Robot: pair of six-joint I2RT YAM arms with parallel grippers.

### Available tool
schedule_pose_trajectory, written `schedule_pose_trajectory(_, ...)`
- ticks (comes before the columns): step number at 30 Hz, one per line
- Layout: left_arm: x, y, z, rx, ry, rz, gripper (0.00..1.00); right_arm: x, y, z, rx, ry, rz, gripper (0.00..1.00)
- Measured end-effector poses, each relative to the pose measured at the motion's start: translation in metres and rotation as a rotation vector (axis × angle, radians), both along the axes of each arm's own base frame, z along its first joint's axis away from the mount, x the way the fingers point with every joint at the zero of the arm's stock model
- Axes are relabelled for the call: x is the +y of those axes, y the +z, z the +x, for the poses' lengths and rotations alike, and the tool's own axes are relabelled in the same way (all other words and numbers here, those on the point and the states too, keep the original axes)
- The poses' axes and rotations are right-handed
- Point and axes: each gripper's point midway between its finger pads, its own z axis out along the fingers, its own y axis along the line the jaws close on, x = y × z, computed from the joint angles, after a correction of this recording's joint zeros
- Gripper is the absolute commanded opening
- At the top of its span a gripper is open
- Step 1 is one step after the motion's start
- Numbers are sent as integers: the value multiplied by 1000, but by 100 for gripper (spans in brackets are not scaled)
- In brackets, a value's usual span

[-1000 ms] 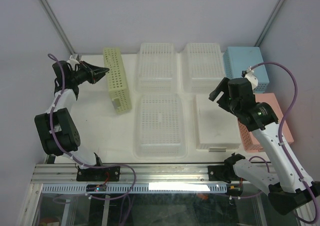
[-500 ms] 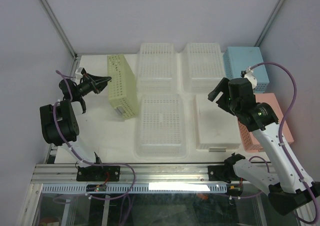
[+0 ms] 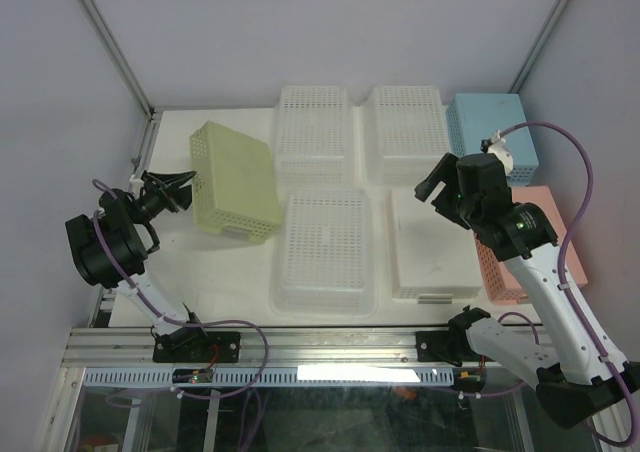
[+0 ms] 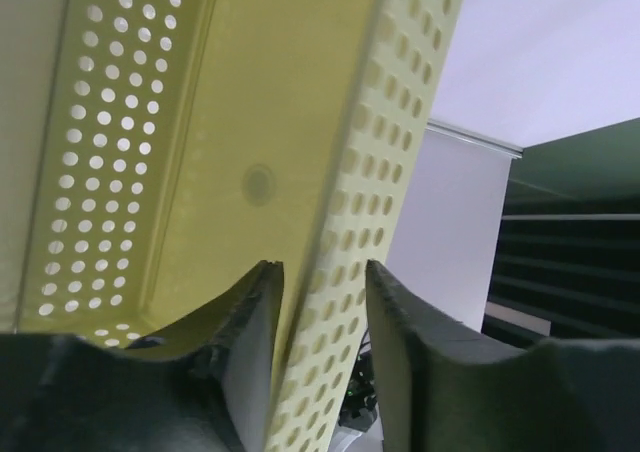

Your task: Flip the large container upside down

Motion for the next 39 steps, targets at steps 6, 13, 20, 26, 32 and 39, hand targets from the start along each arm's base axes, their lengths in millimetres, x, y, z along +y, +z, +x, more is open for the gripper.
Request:
schedule_pose_trajectory(6, 5, -6, -5, -9, 3, 41, 84, 2, -1, -1, 4, 8, 6, 81)
schedule_pose_trajectory(13, 17, -14, 11, 19, 28, 248, 99, 2, 0, -1, 3, 11, 8, 81)
schedule_pose_trajectory(20, 41, -50, 18, 166, 84, 497, 99, 4, -3, -3, 8, 22, 17, 81)
schedule_pose_trajectory(26, 64, -60, 8, 306, 140, 688, 99, 5, -8, -4, 15, 26, 17, 81)
schedule_pose_trajectory(32, 93, 4, 10, 256, 288, 938, 99, 6, -10, -5, 20, 32, 19, 84)
schedule_pose_trajectory(39, 15, 114, 41, -24, 293, 1294, 99, 4, -14, -2, 26, 40, -12, 91)
